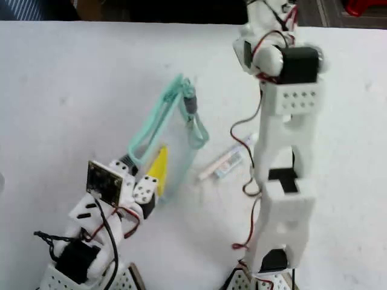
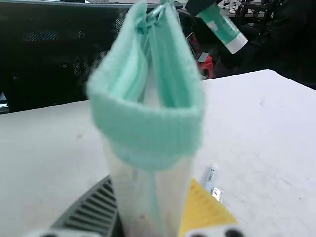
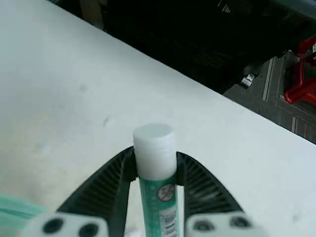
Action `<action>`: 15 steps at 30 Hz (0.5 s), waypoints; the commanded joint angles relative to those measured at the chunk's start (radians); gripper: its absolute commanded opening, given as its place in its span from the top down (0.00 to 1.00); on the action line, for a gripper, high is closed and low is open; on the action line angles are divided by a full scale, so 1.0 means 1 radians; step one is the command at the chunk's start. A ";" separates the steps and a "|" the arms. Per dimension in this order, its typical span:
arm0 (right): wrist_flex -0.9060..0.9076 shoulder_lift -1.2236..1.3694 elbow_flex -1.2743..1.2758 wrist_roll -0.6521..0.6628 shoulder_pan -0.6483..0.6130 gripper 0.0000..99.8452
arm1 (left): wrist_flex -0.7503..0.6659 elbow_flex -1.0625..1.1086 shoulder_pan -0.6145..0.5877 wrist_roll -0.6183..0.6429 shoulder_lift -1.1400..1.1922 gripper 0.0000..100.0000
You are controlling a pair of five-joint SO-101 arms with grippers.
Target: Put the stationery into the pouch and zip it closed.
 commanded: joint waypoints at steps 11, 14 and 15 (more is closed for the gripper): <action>0.019 -0.720 0.626 -0.040 -0.274 0.98 | -0.103 0.055 0.016 -0.008 -0.010 0.96; -0.002 -0.780 0.690 -0.040 -0.308 0.98 | -0.100 0.055 0.016 -0.008 -0.010 0.96; -0.013 -0.797 0.712 -0.040 -0.315 0.98 | -0.094 0.055 0.016 -0.008 -0.010 0.96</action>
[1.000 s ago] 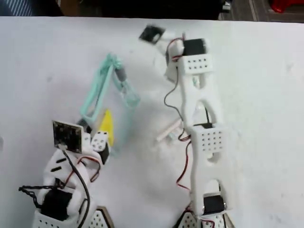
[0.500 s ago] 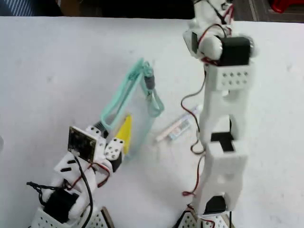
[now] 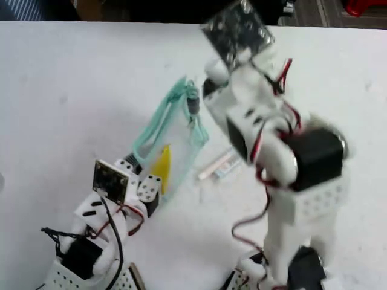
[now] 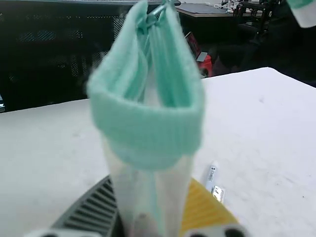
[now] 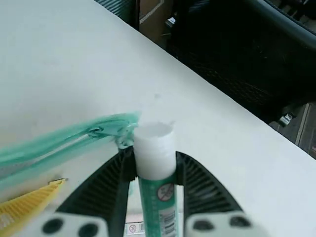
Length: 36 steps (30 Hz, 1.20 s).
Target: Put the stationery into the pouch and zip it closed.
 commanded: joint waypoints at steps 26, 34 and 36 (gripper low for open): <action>-0.512 -0.305 0.417 -0.054 -0.412 0.98 | 0.048 -0.017 -0.004 -0.008 -0.010 0.83; -0.588 -0.255 0.514 -0.054 -0.374 0.98 | 0.043 -0.017 -0.056 -0.005 -0.010 0.83; -0.641 -0.243 0.531 -0.054 -0.374 0.98 | 0.043 -0.017 -0.056 -0.005 -0.010 0.83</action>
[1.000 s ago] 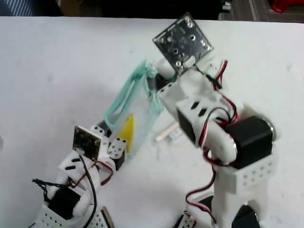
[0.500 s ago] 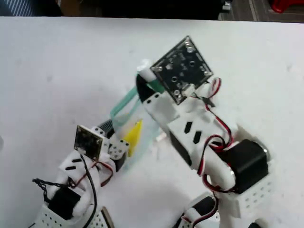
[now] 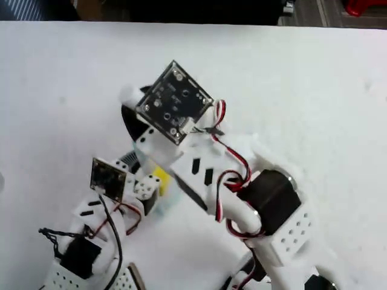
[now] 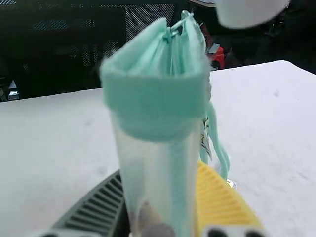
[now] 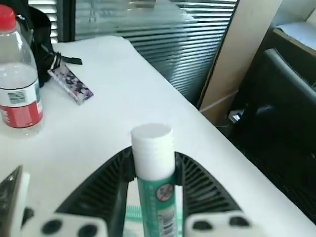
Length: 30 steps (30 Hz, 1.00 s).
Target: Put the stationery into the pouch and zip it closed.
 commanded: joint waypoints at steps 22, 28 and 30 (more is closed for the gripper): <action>-0.348 -0.101 0.430 -0.209 0.136 0.98 | -0.002 -0.017 -0.019 -0.002 -0.010 0.83; -0.489 -0.196 0.534 -0.287 0.153 0.98 | -0.002 -0.017 -0.012 -0.002 -0.010 0.83; -0.545 -0.188 0.554 -0.279 0.124 0.98 | -0.002 -0.015 -0.012 -0.002 -0.010 0.83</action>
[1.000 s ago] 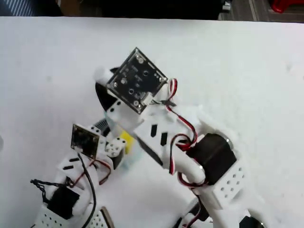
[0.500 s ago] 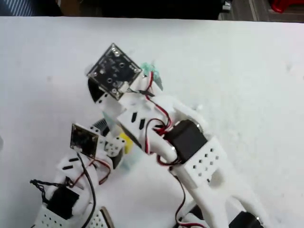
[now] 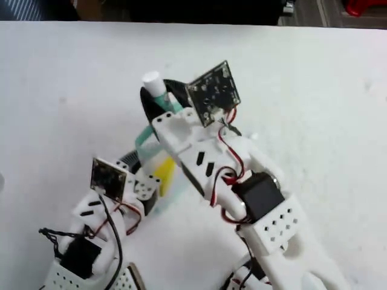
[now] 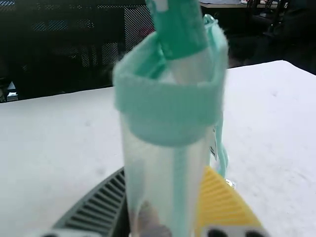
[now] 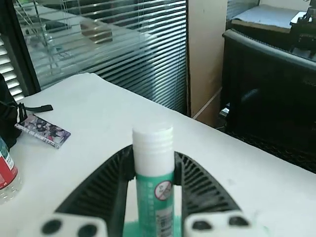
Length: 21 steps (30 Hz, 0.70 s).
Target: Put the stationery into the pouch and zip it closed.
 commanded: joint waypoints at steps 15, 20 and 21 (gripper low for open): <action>-0.222 0.076 0.044 -0.011 0.001 0.98 | 0.006 -0.011 0.041 -0.008 -0.010 0.83; -0.208 0.044 0.098 -0.009 0.007 0.98 | 0.006 -0.011 0.031 -0.008 -0.010 0.83; -0.197 0.022 0.124 -0.009 0.018 0.98 | 0.006 -0.011 0.031 -0.008 -0.010 0.83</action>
